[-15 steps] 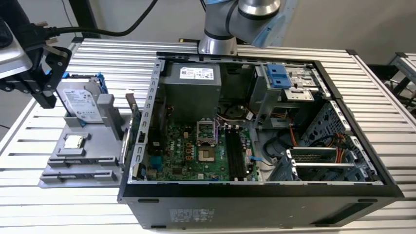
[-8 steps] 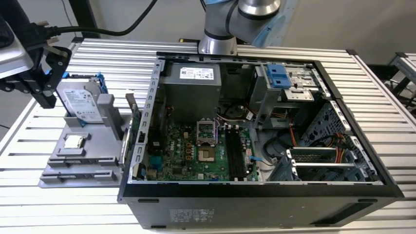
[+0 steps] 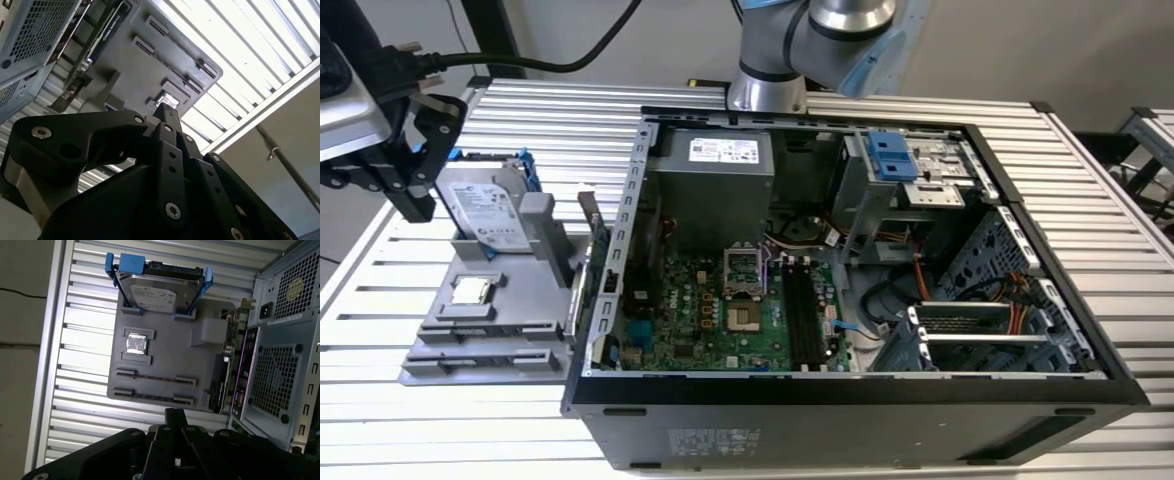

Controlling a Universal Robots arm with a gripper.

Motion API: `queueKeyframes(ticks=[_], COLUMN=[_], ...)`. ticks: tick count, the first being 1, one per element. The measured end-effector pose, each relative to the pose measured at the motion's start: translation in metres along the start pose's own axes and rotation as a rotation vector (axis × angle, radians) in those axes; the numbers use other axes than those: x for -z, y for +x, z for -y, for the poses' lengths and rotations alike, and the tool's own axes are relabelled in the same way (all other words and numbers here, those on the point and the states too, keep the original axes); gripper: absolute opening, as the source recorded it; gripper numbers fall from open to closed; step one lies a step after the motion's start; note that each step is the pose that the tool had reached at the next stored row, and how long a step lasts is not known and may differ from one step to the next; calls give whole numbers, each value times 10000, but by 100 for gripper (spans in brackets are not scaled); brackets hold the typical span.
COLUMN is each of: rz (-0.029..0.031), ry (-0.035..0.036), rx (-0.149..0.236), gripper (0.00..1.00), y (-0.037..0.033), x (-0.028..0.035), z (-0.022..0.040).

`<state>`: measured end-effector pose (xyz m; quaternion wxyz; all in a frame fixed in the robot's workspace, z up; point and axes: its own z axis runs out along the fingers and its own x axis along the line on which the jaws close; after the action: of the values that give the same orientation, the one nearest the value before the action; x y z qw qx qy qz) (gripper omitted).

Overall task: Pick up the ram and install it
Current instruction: 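Pick up the ram and move it above insertion slot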

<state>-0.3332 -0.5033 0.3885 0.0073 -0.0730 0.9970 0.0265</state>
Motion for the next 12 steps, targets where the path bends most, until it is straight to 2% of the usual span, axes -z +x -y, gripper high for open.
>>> queueKeyframes(ticks=[12], rz=[-9], ry=[-3], rx=[166], gripper=[0], y=[0], x=[0], z=[0])
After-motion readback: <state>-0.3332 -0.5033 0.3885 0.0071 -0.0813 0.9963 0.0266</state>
